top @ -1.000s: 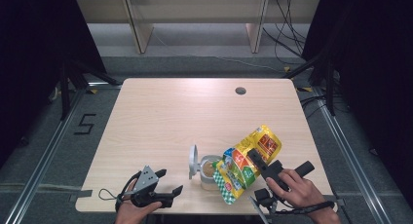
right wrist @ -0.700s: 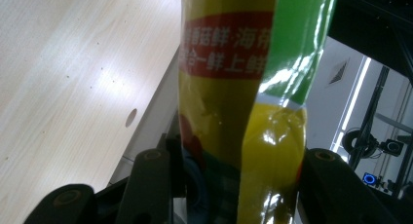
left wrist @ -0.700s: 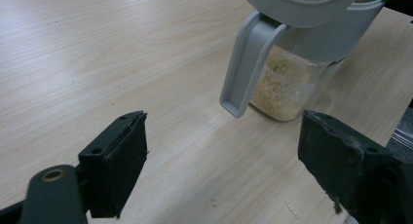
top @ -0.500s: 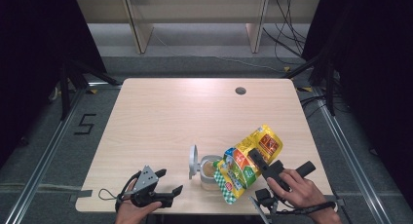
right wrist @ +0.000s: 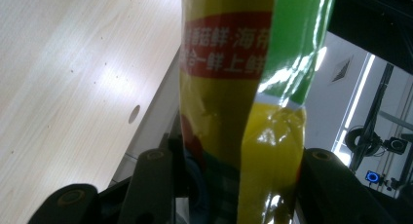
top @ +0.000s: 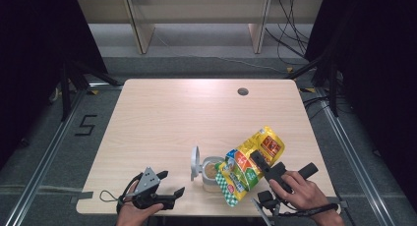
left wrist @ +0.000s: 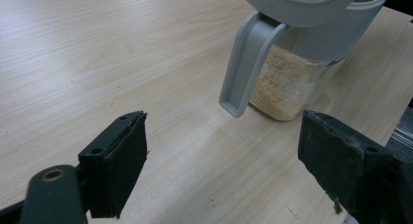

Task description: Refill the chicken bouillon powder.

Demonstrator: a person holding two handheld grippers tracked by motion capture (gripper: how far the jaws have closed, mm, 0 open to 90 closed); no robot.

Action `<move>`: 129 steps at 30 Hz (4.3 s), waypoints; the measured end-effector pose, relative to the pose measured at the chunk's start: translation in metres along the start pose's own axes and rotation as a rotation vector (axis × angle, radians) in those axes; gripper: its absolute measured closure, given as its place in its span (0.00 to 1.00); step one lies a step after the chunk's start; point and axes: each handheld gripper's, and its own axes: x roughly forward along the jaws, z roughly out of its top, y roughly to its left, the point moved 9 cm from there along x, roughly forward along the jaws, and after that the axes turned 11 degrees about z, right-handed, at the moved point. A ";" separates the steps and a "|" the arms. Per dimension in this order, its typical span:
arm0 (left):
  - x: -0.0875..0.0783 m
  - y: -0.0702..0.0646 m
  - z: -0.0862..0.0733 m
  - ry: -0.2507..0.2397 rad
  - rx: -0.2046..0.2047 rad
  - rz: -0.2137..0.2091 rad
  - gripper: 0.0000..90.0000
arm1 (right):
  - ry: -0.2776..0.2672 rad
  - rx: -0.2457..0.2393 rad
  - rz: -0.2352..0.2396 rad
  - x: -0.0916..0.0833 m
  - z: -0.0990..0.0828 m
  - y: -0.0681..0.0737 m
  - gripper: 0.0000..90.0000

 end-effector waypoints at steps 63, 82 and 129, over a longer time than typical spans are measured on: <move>0.000 0.000 0.000 0.001 0.001 -0.001 0.20 | 0.013 0.009 -0.001 -0.002 -0.004 -0.001 0.71; 0.001 0.000 0.000 0.001 0.003 -0.002 0.20 | 0.025 0.039 0.017 -0.002 -0.006 0.002 0.71; 0.000 0.001 -0.001 0.006 0.008 0.000 0.20 | -0.032 0.142 0.014 -0.002 -0.010 0.007 0.72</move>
